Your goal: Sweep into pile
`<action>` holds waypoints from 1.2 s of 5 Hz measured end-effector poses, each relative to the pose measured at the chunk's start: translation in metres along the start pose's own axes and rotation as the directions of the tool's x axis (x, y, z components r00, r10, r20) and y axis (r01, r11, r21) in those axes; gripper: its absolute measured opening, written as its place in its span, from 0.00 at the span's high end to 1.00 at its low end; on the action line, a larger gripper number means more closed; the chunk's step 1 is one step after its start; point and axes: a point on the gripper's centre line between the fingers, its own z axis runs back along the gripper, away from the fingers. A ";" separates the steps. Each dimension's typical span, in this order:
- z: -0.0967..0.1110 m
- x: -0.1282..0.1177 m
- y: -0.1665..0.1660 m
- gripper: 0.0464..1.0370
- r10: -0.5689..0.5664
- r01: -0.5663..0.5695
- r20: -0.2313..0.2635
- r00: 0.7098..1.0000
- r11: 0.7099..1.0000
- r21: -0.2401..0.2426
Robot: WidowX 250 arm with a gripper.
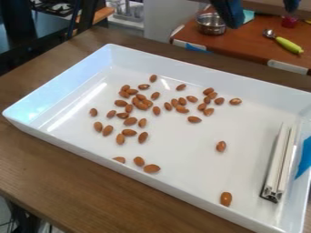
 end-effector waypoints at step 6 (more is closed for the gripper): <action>-0.108 -0.006 0.027 0.04 0.073 -0.061 -0.028 0.997 0.949 0.310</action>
